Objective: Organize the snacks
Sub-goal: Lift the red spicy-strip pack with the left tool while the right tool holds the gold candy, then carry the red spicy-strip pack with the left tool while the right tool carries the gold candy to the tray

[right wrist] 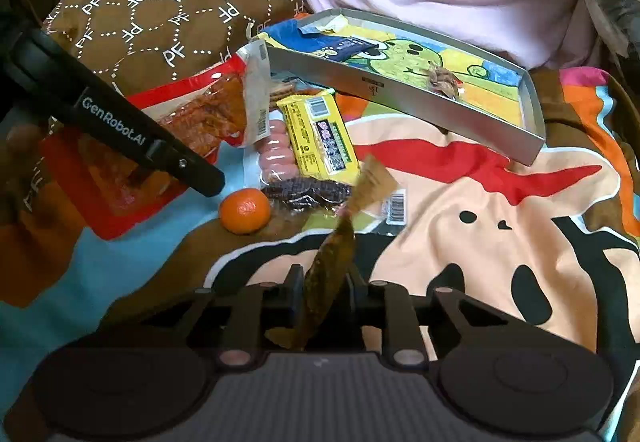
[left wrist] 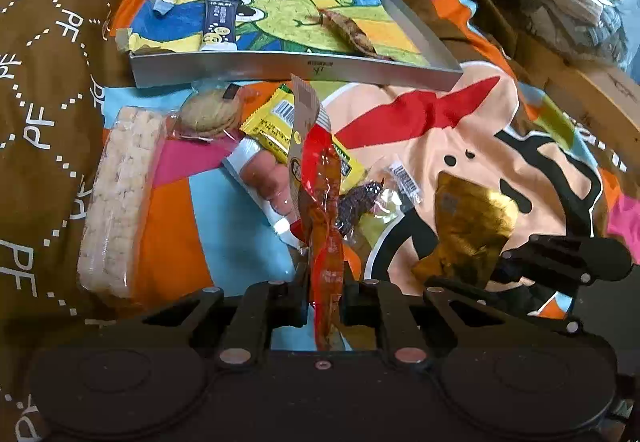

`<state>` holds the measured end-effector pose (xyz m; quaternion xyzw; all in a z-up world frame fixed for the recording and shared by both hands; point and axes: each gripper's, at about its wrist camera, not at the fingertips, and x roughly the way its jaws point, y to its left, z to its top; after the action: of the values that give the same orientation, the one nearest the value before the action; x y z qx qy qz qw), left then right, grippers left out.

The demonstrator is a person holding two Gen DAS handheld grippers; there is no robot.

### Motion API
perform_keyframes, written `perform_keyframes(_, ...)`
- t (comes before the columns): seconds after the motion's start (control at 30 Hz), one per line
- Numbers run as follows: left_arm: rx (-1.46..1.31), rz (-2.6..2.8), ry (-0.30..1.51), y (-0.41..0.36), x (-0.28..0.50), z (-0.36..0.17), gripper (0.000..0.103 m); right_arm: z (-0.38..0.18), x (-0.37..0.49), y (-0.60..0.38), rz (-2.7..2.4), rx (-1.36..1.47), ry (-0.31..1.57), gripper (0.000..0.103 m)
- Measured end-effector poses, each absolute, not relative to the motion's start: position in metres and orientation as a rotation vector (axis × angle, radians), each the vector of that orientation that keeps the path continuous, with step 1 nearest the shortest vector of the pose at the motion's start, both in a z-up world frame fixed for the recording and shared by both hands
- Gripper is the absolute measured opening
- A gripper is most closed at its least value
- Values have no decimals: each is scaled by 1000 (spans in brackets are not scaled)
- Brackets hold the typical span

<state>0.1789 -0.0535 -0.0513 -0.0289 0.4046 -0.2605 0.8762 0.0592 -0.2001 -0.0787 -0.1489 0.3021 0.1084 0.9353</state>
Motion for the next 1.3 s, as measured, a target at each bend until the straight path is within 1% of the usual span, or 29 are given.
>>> perform_keyframes(0.13,-102,-535,817,-50,179,-50,14,-77,59,-197,212,-296,581,19)
perform_keyframes(0.37,-130,-497,793,-47,184,-46,14,-75,60,-198,177,-247,527,19)
perform_keyframes(0.53,-162,-480,795,-47,200,-34,14,-58,71,-200,166,-202,476,19)
perform_keyframes(0.63,-148,-487,766,-50,211,-19,14,-42,86,-203,174,-177,447,19)
perform_keyframes(0.93,-98,-432,726,-70,284,24,14,5,163,-214,194,-166,384,19)
perform_keyframes(1.07,-87,-403,719,-75,319,34,14,18,198,-212,183,-206,362,19)
perform_keyframes(1.3,-39,-340,705,-80,373,40,14,25,244,-206,180,-206,398,19)
